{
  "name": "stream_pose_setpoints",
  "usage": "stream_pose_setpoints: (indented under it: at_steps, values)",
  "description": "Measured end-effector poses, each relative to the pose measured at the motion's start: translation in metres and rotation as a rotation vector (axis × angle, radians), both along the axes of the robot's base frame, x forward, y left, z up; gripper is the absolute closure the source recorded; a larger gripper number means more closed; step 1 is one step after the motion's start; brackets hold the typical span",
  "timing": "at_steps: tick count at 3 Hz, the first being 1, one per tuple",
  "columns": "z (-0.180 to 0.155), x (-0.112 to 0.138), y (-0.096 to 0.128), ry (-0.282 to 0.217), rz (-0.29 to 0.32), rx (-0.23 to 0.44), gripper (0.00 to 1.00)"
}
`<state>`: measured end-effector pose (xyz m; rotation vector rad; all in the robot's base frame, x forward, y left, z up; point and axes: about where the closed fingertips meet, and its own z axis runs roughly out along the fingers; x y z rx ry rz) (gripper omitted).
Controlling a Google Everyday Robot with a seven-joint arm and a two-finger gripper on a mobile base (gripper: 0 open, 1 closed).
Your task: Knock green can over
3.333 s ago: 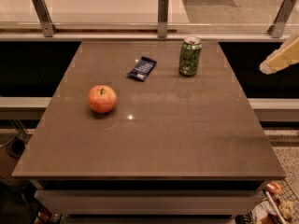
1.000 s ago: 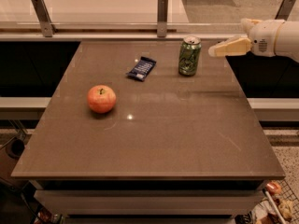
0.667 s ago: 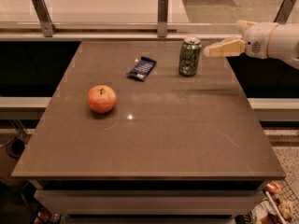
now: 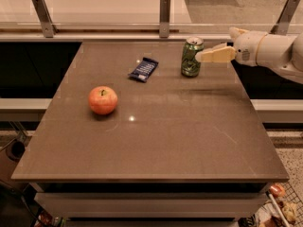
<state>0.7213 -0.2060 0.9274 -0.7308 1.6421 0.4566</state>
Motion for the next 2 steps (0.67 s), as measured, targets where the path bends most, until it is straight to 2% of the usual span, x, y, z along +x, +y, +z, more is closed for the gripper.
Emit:
stream_pose_setpoints:
  at_steps: [2]
  values:
    - [-0.024,0.014,0.029,0.018,0.045,0.065,0.0]
